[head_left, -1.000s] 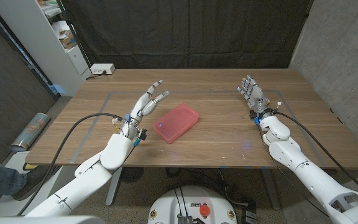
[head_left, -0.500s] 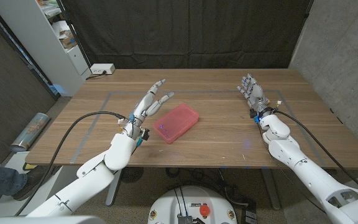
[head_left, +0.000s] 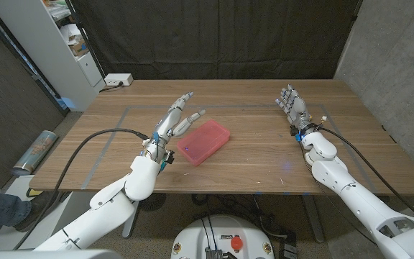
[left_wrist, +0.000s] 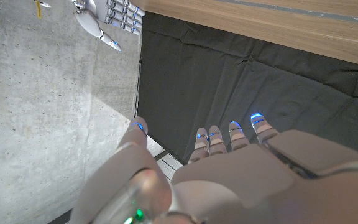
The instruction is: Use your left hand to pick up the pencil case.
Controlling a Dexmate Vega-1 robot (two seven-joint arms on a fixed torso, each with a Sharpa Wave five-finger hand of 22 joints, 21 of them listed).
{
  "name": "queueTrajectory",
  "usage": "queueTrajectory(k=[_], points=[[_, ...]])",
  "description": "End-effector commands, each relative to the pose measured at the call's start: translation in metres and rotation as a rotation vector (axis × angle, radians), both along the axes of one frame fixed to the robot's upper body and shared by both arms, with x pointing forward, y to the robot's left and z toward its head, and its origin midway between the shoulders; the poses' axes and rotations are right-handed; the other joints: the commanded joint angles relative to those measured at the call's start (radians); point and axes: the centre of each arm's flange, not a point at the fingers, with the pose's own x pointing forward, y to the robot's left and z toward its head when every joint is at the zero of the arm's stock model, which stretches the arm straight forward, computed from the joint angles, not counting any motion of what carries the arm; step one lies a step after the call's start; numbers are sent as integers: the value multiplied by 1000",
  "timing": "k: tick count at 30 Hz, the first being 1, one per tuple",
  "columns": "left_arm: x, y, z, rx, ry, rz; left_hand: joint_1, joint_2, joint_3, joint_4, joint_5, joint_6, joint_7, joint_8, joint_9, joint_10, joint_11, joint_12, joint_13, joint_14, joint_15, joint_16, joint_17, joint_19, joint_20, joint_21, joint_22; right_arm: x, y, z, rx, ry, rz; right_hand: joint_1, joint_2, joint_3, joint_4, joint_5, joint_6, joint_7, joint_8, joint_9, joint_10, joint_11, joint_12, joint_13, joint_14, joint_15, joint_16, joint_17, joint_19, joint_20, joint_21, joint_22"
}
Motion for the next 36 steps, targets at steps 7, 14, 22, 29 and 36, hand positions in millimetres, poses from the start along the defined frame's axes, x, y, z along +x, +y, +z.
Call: queueTrajectory(k=[7,14,22,29,36], points=[[-19,-7,-1,66,-41,106,35,-10,4,-15,-1,8,-26,3,5,-1,19,3,5,19,17,12,4,23,6,9,4,-5,-3,-12,8,11,-3,1,6,-4,0,2,14,-1,0,2,3,2,6,2,2,7,8,2,3,7,5,3],[-21,-9,0,104,-66,191,50,-23,3,-17,-1,-7,-39,-1,6,0,13,4,5,28,22,13,5,41,7,14,6,-6,-5,-13,13,12,-8,0,7,-5,0,2,14,-1,0,2,3,-1,6,2,2,7,8,0,2,7,5,3],[-20,-10,3,121,-75,219,56,-45,-6,-16,-1,-30,-48,-7,6,-3,14,4,6,38,27,15,5,62,9,19,7,-6,-6,-12,15,9,-14,0,8,-6,-1,2,15,-2,0,2,4,3,6,2,3,7,9,-2,2,8,6,3],[-17,-11,4,130,-66,226,57,-66,-15,-14,1,-42,-53,-9,6,-14,13,0,7,34,32,11,6,76,10,21,7,-5,-7,-11,14,12,-16,0,8,-6,-1,1,14,-1,0,2,4,2,6,2,3,7,9,-4,2,10,6,3],[-14,-9,4,134,-52,237,60,-82,-22,-13,4,-49,-58,-9,7,-24,15,-3,8,20,38,5,6,85,11,21,6,-4,-6,-10,14,15,-18,0,9,-7,-2,1,15,-2,0,2,4,1,6,2,2,9,9,-5,1,11,5,3]])
